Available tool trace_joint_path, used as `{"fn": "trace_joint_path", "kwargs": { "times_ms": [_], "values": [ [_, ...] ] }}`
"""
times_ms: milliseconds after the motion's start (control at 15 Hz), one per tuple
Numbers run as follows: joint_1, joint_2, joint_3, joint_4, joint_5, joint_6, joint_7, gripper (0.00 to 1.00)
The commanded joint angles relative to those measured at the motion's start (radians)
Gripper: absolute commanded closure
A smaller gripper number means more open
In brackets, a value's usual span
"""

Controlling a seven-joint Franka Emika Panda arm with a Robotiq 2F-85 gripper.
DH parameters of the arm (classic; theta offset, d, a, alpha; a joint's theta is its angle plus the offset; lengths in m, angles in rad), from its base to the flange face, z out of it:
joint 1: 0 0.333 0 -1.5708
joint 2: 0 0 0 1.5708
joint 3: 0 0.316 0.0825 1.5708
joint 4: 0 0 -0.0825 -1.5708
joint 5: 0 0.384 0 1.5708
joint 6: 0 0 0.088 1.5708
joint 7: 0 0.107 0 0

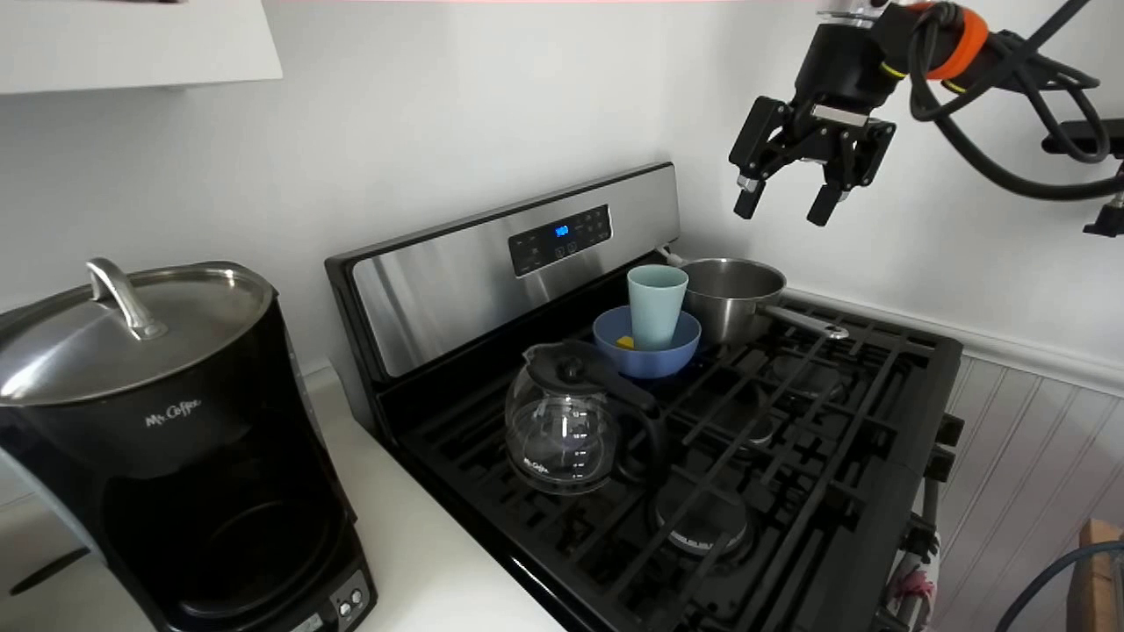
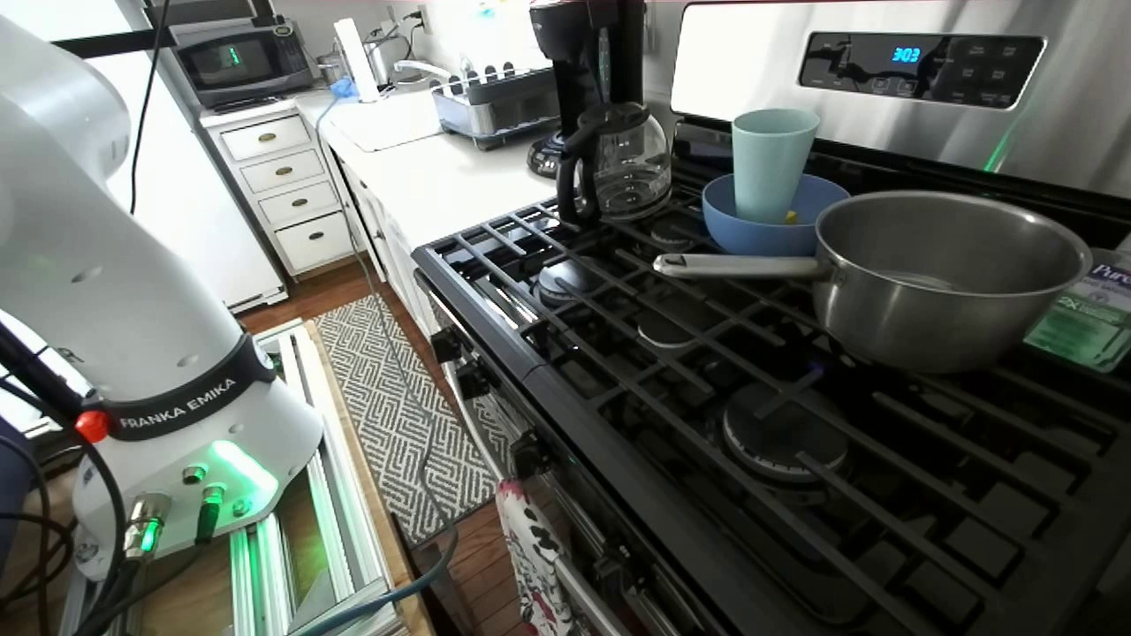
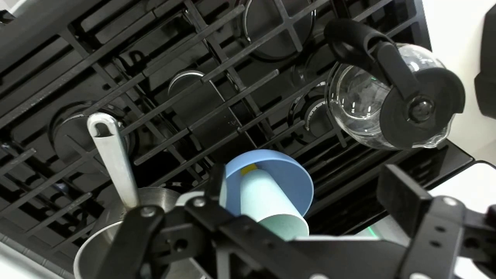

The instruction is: Lift the black lid on the coffee jar

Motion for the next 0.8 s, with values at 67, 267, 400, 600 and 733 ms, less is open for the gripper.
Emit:
{"fn": "trace_joint_path", "kwargs": {
  "times_ms": [67, 267, 400, 600, 733],
  "values": [
    [-0.003, 0.0, 0.002, 0.002, 0.001, -0.003, -0.001, 0.0],
    [-0.005, 0.014, 0.015, 0.011, -0.011, -0.001, 0.016, 0.0],
    [-0.003, 0.029, 0.039, 0.015, -0.03, 0.02, 0.035, 0.0],
    [-0.002, 0.063, 0.055, 0.045, -0.046, 0.057, 0.042, 0.0],
    [-0.002, 0.083, 0.08, 0.057, -0.083, 0.074, 0.053, 0.0]
  ]
}}
